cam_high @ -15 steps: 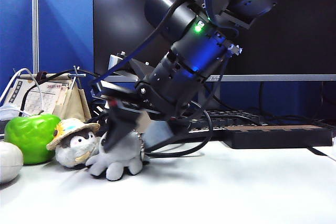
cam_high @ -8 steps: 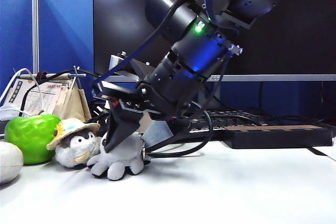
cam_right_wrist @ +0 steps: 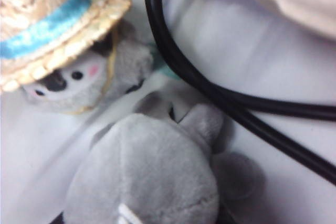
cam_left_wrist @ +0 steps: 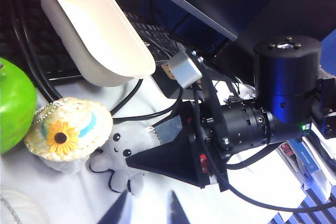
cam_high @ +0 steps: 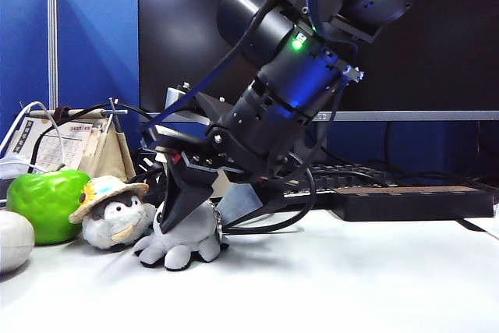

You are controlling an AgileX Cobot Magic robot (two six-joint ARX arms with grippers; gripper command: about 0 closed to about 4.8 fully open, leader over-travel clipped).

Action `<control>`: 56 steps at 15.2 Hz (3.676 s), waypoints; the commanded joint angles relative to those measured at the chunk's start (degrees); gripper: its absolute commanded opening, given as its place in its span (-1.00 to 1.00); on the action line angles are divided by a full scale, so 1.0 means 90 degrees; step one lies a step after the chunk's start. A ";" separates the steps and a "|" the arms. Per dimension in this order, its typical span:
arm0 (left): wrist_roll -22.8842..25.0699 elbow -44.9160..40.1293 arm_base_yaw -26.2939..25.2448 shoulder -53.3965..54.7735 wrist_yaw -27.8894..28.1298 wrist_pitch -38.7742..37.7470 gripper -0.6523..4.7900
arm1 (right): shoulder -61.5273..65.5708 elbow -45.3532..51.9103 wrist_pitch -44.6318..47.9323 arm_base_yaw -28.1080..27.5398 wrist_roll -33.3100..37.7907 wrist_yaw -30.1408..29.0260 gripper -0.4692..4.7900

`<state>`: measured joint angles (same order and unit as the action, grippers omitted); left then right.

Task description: Identity fluffy octopus among items on the table, put them into the paper lunch box.

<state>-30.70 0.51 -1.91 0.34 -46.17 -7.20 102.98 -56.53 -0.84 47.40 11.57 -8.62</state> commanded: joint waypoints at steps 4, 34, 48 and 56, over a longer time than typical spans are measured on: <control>0.0027 0.0000 0.0000 -0.0017 -0.0012 -0.0100 -0.40 | -0.0522 -0.0017 -0.0231 -0.0102 -0.0002 0.0095 0.20; 0.0075 0.0000 0.0000 -0.0017 0.0058 -0.0095 -0.40 | -0.0410 -0.1528 0.0355 -0.1234 -0.0478 -0.0364 0.20; 0.0073 0.0000 0.0000 -0.0017 0.0053 -0.0100 -0.40 | 0.0435 -0.1525 0.0653 -0.1243 -0.0481 -0.0493 0.20; 0.0073 0.0000 0.0000 -0.0017 0.0053 -0.0100 -0.40 | 0.0469 -0.1525 0.0750 -0.1392 -0.0483 -0.0413 0.22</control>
<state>-30.28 0.51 -1.93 0.34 -45.82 -7.31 107.46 -70.06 4.99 34.79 7.42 -12.49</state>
